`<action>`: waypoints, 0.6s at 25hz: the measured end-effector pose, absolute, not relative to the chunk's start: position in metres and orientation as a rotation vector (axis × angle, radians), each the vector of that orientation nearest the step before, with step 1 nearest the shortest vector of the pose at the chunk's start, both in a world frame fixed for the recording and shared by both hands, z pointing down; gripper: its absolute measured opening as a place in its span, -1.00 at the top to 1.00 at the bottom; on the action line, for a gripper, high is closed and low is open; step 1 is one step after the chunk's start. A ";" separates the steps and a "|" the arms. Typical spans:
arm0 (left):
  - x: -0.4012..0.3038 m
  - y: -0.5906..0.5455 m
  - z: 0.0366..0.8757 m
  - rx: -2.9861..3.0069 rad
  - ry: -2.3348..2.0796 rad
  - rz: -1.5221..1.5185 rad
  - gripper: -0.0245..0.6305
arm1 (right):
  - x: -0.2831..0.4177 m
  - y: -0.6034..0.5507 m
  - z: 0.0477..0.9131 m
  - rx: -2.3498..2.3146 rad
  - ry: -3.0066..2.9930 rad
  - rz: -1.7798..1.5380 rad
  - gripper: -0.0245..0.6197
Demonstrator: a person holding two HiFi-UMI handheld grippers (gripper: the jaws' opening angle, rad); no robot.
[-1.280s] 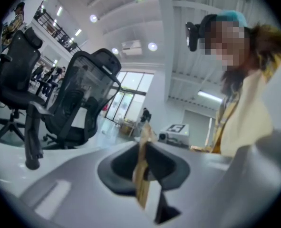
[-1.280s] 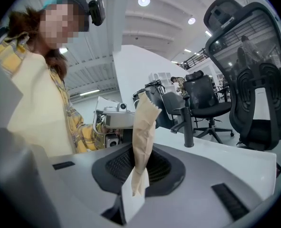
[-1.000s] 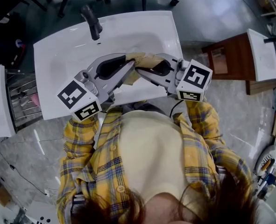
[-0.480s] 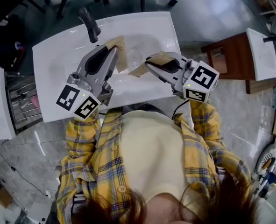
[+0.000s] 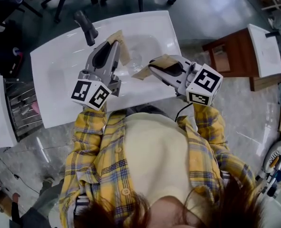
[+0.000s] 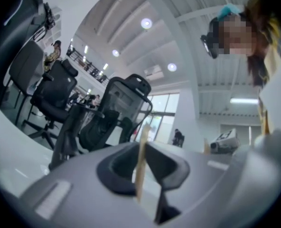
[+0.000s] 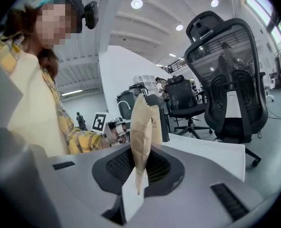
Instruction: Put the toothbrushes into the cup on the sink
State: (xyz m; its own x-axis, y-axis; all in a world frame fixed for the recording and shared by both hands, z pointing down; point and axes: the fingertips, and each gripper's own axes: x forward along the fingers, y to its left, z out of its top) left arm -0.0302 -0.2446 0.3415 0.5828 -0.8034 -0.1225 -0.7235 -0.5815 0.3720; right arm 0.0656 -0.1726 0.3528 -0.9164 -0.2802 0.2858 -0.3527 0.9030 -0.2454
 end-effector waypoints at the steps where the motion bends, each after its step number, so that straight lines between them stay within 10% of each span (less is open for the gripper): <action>1: -0.029 -0.246 0.343 2.534 -1.252 -0.416 0.76 | 0.066 -0.172 0.354 0.480 -2.821 0.433 0.80; 15: -0.009 -0.259 0.394 2.481 -1.249 -0.316 0.75 | 0.071 -0.164 0.362 0.498 -2.804 0.466 0.80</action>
State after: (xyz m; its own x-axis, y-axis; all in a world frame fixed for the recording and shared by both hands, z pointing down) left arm -0.0092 -0.2590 0.3945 0.5878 -0.8079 -0.0431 -0.7312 -0.5533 0.3989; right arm 0.0707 -0.1643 0.3619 -0.9089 -0.2890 0.3007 -0.3707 0.8902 -0.2649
